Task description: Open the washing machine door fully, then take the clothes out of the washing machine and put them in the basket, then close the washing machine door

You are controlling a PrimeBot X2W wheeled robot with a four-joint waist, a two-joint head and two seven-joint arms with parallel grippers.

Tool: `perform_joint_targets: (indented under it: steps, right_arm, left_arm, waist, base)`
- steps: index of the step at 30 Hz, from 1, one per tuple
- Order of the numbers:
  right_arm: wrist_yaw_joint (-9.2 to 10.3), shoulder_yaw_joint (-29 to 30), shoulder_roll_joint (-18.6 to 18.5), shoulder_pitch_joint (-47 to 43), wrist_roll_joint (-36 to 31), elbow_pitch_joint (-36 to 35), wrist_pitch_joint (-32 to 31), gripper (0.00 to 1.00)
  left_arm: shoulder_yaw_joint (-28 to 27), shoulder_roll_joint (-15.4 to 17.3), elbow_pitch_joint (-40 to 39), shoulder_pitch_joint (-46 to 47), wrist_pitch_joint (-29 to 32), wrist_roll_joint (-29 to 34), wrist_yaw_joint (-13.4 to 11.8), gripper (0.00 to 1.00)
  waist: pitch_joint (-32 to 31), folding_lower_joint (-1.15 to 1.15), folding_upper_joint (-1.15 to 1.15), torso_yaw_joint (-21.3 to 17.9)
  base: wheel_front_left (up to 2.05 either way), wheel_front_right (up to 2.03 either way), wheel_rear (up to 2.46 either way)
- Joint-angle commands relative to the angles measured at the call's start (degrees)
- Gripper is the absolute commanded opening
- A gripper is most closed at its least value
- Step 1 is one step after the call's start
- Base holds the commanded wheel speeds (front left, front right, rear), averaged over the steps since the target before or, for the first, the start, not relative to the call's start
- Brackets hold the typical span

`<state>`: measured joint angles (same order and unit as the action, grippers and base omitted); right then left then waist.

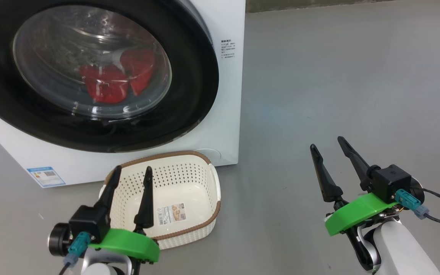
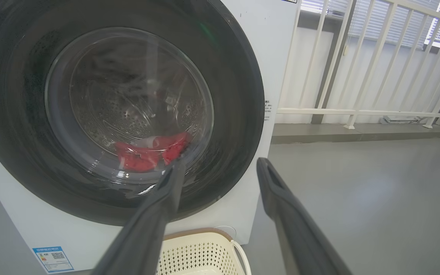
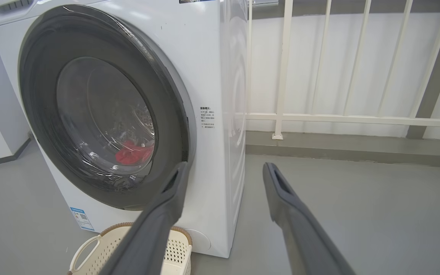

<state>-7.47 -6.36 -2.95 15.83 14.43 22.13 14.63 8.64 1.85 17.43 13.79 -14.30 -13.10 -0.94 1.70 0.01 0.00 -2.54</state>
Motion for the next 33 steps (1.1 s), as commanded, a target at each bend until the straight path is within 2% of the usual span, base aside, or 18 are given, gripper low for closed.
perform_joint_targets:
  steps: [1, 19, 20, 21, 22, 23, 24, 25, 33]
  right_arm:
    - [-0.02, -1.31, 0.07, 1.83, -0.33, -1.17, 0.37, 1.00]
    - [-0.02, 0.90, 0.07, 4.32, -0.31, -1.22, 0.36, 1.00]
    - [-0.02, 1.07, 0.07, 4.83, -0.41, -1.25, 0.33, 0.92]
    - [-0.02, 1.21, 0.07, 5.36, -0.46, -1.30, 0.28, 0.74]
    - [-0.02, 1.37, 0.07, 5.93, -0.54, -1.35, 0.23, 0.47]
    - [-0.02, 1.50, 0.07, 6.53, -0.62, -1.40, 0.16, 0.32]
    - [-0.02, 1.65, 0.07, 7.15, -0.65, -1.42, 0.06, 0.09]
    - [-0.02, 1.83, 0.07, 7.81, -0.74, -1.47, 0.01, 0.00]
    - [-0.02, 3.29, 0.07, 13.00, -0.25, -1.69, -0.18, 0.00]
  left_arm:
    - [-1.65, 1.03, -1.11, 2.44, -0.70, 0.00, -0.33, 1.00]
    - [0.15, 1.03, -3.15, 2.93, -0.70, -1.23, -0.40, 1.00]
    - [0.33, 1.03, -3.50, 3.06, -0.70, -1.26, -0.50, 1.00]
    - [0.43, 1.03, -3.83, 3.16, -0.70, -1.24, -0.49, 1.00]
    - [0.44, 1.03, -4.11, 3.30, -0.70, -1.22, -0.44, 1.00]
    - [0.39, 1.03, -4.39, 3.45, -0.70, -1.17, -0.44, 1.00]
    - [0.39, 1.04, -4.59, 3.59, -0.70, -1.11, -0.39, 1.00]
    - [0.44, 1.04, -4.72, 3.72, -0.70, -1.22, -0.26, 1.00]
    - [1.16, 1.04, -6.85, 5.30, -0.70, -1.17, 0.38, 1.00]
  waist:
    - [0.01, 0.00, 0.00, 0.06]
    - [3.70, 0.00, 0.00, 2.71]
    - [4.15, 0.00, 0.00, 2.97]
    - [4.64, 0.00, 0.00, 3.24]
    - [5.17, 0.00, 0.00, 3.50]
    - [5.71, 0.00, 0.00, 3.76]
    - [6.28, 0.00, 0.00, 4.01]
    - [6.85, 0.00, 0.00, 4.28]
    - [11.49, 0.00, 0.00, 6.53]
  base:
    - [0.00, 0.00, 0.00]
    - [0.00, 0.00, 0.00]
    - [0.00, 0.00, 0.00]
    - [0.00, 0.00, 0.00]
    - [0.00, 0.00, 0.00]
    - [0.00, 0.00, 0.00]
    - [0.00, 0.00, 0.00]
    - [0.00, 0.00, 0.00]
    - [0.00, 0.00, 0.00]
